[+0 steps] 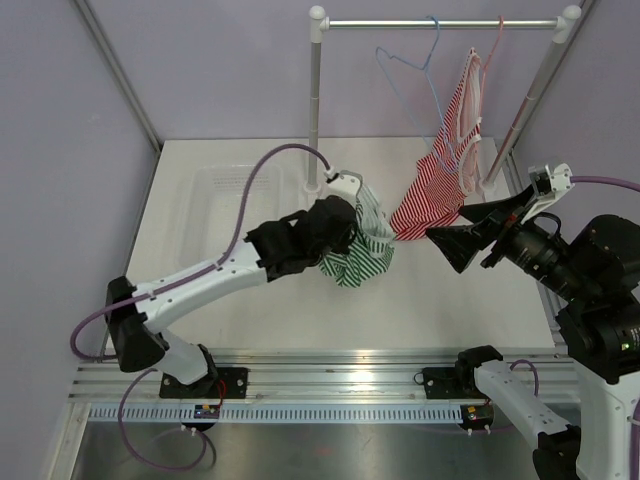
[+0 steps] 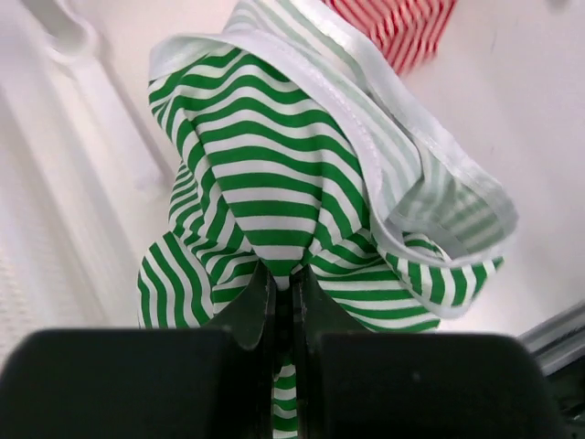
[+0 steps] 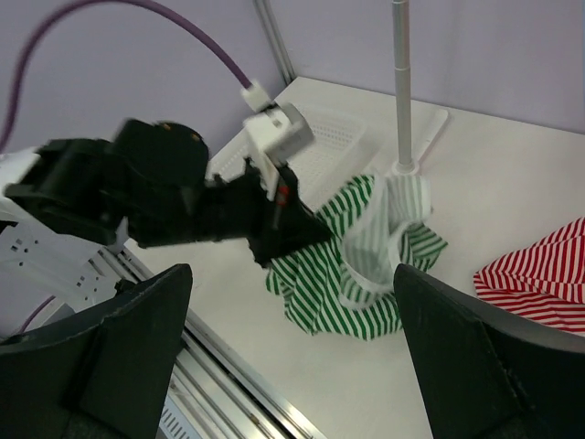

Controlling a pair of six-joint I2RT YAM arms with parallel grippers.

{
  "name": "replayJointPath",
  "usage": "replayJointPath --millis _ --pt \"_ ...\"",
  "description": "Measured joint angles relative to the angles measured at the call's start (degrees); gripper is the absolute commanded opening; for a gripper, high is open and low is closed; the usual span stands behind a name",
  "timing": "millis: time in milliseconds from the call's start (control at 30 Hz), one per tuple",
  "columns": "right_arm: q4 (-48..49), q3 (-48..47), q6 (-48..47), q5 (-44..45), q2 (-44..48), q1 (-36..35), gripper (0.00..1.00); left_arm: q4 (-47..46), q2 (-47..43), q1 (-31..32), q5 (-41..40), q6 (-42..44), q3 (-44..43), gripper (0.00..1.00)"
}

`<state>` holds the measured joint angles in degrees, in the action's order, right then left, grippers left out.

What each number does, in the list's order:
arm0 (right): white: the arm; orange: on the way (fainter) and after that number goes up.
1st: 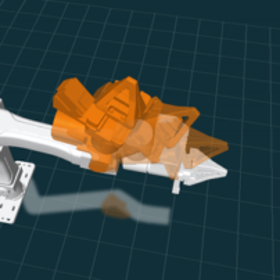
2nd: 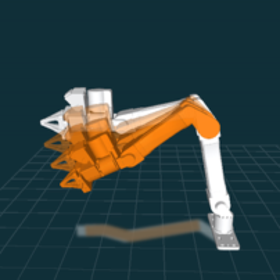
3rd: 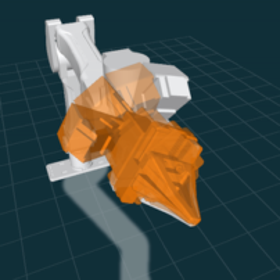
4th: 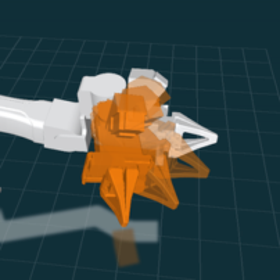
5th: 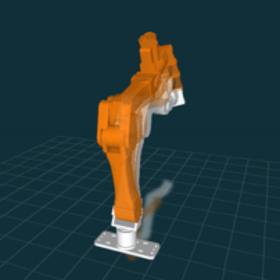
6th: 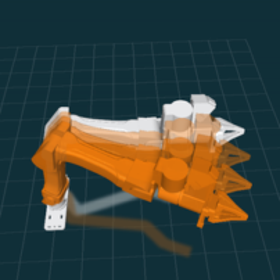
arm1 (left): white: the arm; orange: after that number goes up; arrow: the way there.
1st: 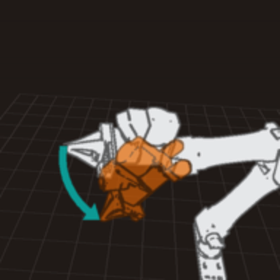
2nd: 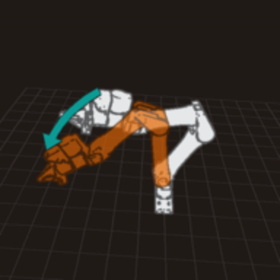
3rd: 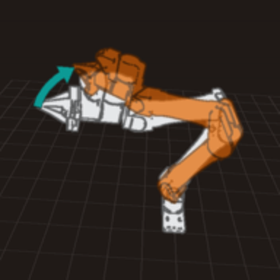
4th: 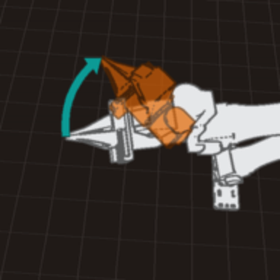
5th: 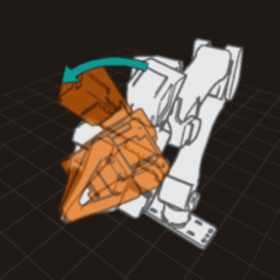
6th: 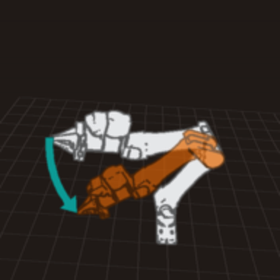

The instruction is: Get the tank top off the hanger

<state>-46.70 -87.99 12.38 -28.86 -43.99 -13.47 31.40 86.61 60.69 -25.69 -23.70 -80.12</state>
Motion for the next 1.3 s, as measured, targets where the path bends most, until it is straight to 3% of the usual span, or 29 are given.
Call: replayJointPath --millis 200,467,800,933,967,1000,1033,1067,1100,1300 --pt "-0.52 -0.94 -0.22 2.49 0.07 0.00 0.99 7.67 -6.93 -6.78 -4.07 1.64 -7.54 0.00" --pt "-0.35 -1.01 0.11 5.25 -0.31 0.00 0.99 13.18 -9.79 -28.11 1.31 2.84 -10.16 0.00" --pt "0.57 -0.98 0.70 5.84 -2.40 0.00 1.00 14.29 -1.75 -47.30 15.08 2.49 -11.91 0.00" --pt "0.24 -1.57 0.74 8.28 -3.93 -0.02 1.00 16.94 2.25 -50.16 15.82 1.66 -11.93 0.09" --pt "0.20 -2.01 0.81 9.22 -4.52 0.00 1.00 17.46 2.60 -50.47 15.80 1.38 -11.93 0.13" --pt "-0.15 -3.02 0.96 11.39 -5.66 0.00 0.99 18.34 2.95 -50.95 15.76 1.03 -11.93 0.34" --pt "-0.42 -3.93 1.03 13.00 -6.56 0.00 0.99 18.91 3.04 -51.19 15.74 0.94 -11.93 0.47" --pt "-0.79 -5.09 1.20 15.10 -7.76 -0.02 0.99 19.54 3.10 -51.60 15.76 0.59 -12.00 0.76" --pt "-1.40 -6.43 1.29 17.51 -9.05 0.00 1.00 20.17 3.13 -52.00 15.80 0.31 -12.20 0.99" --pt "-3.63 -15.39 0.59 31.65 -17.31 0.00 0.99 21.99 2.34 -53.35 16.65 -0.17 -13.44 0.99"
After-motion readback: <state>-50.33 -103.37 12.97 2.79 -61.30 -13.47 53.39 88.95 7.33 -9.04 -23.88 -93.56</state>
